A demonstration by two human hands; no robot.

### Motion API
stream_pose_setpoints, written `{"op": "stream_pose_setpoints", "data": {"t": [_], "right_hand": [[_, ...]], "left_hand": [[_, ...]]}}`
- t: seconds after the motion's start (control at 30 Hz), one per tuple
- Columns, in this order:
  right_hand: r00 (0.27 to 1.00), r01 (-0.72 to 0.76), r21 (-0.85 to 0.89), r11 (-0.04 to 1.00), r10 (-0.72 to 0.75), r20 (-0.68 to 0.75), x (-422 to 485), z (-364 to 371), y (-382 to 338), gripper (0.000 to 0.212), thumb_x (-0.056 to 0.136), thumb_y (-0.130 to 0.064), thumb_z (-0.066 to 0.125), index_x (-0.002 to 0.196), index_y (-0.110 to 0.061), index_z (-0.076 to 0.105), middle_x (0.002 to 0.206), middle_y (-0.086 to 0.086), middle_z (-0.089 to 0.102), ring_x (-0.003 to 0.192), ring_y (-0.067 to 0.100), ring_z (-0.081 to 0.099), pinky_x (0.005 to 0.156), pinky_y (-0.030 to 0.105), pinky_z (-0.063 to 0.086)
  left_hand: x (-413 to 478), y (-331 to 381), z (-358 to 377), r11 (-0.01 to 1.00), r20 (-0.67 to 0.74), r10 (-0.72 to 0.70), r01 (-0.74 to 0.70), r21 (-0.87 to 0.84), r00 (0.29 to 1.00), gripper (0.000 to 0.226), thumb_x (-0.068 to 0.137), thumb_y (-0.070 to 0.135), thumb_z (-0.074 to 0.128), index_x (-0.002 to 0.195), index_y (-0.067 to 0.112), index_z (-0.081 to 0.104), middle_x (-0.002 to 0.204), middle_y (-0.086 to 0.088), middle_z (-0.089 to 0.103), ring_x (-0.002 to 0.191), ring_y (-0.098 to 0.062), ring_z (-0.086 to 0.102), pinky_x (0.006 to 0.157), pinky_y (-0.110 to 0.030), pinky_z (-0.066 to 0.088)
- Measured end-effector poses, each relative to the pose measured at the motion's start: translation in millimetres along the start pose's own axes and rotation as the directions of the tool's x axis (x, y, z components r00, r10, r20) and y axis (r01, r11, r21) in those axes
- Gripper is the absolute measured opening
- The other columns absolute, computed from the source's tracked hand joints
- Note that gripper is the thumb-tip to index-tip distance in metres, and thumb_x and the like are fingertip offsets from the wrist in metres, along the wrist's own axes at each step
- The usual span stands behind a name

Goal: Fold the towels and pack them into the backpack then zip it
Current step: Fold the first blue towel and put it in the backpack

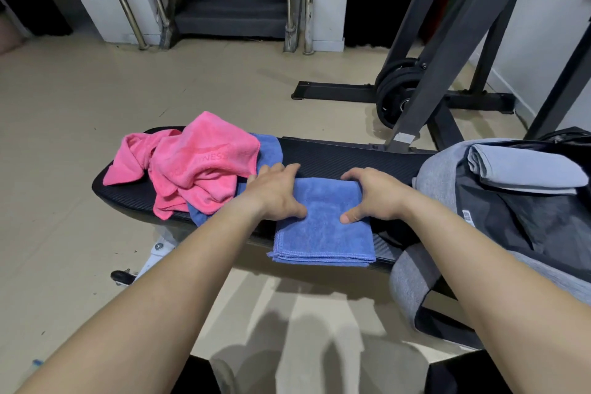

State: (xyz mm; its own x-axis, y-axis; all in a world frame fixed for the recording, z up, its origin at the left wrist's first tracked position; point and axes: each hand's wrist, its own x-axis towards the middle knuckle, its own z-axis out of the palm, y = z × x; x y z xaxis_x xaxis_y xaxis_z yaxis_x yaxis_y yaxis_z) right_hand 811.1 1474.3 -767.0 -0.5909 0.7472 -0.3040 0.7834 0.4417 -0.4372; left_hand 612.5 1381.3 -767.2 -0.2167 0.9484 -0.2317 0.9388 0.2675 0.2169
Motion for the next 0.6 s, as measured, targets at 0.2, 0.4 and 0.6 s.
{"op": "stream_pose_setpoints", "data": {"t": [0.2, 0.4, 0.6], "right_hand": [[1.0, -0.001, 0.011, 1.0, 0.001, 0.009, 7.5, -4.5, -0.9, 0.051, 0.055, -0.041, 0.097, 0.083, -0.02, 0.059, 0.087, -0.005, 0.062, 0.079, 0.015, 0.058, 0.062, 0.031, 0.041], [0.997, -0.045, 0.26, 0.965, 0.058, -0.042, 4.7, -8.2, 3.6, 0.035, 0.068, -0.021, 0.091, 0.094, -0.015, 0.068, 0.068, -0.004, 0.066, 0.06, 0.013, 0.06, 0.055, 0.026, 0.045], [0.998, -0.064, 0.534, 0.843, 0.059, 0.025, -8.1, -10.5, 3.4, 0.026, 0.086, 0.002, 0.074, 0.11, -0.003, 0.064, 0.083, 0.012, 0.073, 0.063, 0.014, 0.072, 0.047, 0.02, 0.05]], "left_hand": [[11.5, -10.2, -4.1, 0.982, -0.044, -0.016, 0.008, -0.188, 0.999, 0.039, 0.061, 0.04, 0.088, 0.083, 0.033, 0.056, 0.097, 0.005, 0.062, 0.088, -0.018, 0.06, 0.071, -0.031, 0.046], [11.9, -6.8, 0.5, 0.858, 0.0, -0.108, 0.093, -0.506, 0.994, 0.034, 0.071, 0.012, 0.085, 0.092, 0.02, 0.059, 0.065, -0.003, 0.07, 0.053, -0.014, 0.064, 0.063, -0.028, 0.054], [7.7, -10.3, 3.3, 0.672, 0.009, -0.1, 0.074, -0.737, 0.995, 0.029, 0.078, -0.007, 0.077, 0.095, 0.009, 0.059, 0.068, -0.013, 0.069, 0.061, -0.024, 0.068, 0.068, -0.038, 0.061]]}}
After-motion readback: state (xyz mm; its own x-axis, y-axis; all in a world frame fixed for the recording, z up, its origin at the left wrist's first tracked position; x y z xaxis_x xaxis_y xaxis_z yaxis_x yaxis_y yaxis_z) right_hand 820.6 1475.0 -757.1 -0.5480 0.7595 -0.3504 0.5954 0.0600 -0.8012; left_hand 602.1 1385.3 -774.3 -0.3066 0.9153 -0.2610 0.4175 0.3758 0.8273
